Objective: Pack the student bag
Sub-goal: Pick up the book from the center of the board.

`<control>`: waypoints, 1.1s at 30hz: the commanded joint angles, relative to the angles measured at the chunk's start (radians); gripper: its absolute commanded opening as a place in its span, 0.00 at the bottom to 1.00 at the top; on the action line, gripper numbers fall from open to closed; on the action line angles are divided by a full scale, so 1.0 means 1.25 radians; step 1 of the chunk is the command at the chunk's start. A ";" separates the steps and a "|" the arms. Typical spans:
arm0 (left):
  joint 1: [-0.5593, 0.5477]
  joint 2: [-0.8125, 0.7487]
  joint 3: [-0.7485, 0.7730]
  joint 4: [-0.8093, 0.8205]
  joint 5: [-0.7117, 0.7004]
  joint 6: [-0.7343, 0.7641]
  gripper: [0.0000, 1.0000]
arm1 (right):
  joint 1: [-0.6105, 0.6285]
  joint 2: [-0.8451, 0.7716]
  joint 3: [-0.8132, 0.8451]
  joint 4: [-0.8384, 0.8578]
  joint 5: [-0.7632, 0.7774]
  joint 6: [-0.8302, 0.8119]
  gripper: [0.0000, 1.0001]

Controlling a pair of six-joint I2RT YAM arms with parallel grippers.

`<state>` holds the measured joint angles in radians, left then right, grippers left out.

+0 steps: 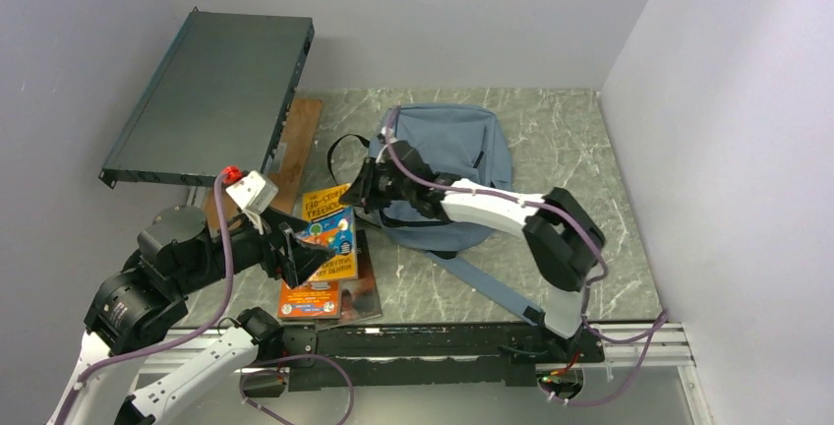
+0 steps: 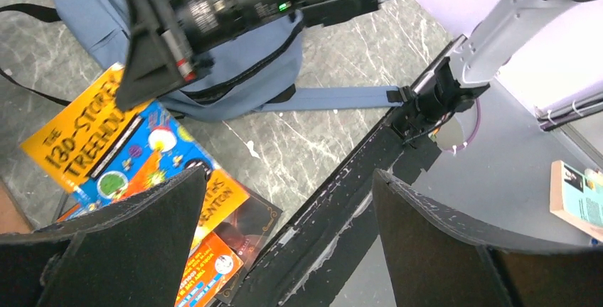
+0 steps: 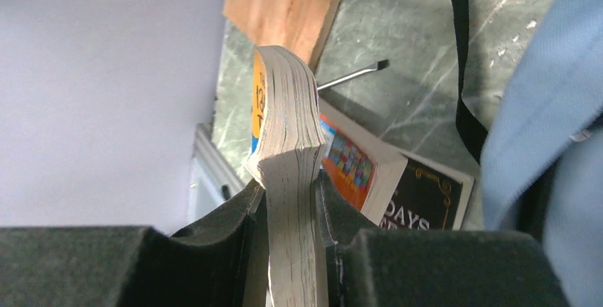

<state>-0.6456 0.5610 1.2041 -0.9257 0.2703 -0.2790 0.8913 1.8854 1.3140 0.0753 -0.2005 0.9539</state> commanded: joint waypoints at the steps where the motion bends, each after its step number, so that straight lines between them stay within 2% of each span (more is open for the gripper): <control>1: -0.003 0.012 -0.002 0.059 -0.064 -0.069 0.92 | -0.077 -0.138 -0.095 0.139 -0.154 0.089 0.00; 3: -0.002 0.023 -0.003 0.075 -0.078 -0.094 0.94 | -0.122 -0.180 -0.133 0.196 -0.236 0.108 0.00; 5: -0.002 0.044 -0.001 0.090 -0.079 -0.106 0.95 | -0.171 -0.223 -0.156 0.195 -0.317 0.094 0.00; 8: -0.003 0.083 0.003 0.114 -0.074 -0.124 0.96 | -0.248 -0.308 -0.186 0.133 -0.420 0.007 0.00; 13: -0.003 0.175 -0.023 0.194 -0.035 -0.178 0.96 | -0.370 -0.484 -0.256 0.011 -0.523 -0.121 0.00; 17: -0.001 0.234 -0.073 0.288 -0.004 -0.233 0.95 | -0.437 -0.596 -0.312 0.020 -0.588 -0.096 0.00; 21: 0.000 0.268 -0.119 0.386 0.021 -0.284 0.95 | -0.481 -0.657 -0.315 0.026 -0.629 -0.059 0.00; 24: 0.000 0.286 -0.157 0.518 0.122 -0.316 0.94 | -0.485 -0.668 -0.295 0.038 -0.651 -0.038 0.00; 27: 0.000 0.317 -0.176 0.636 0.226 -0.356 0.84 | -0.485 -0.658 -0.278 0.072 -0.672 -0.007 0.00; 30: 0.001 0.341 -0.175 0.695 0.287 -0.377 0.70 | -0.485 -0.641 -0.265 0.105 -0.677 0.017 0.00; 33: 0.004 0.344 -0.175 0.723 0.308 -0.378 0.50 | -0.485 -0.625 -0.275 0.190 -0.678 0.083 0.00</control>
<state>-0.6449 0.9924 0.9821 -0.1967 0.5339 -0.7120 0.2886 1.0939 0.9195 0.1188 -1.0092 0.9249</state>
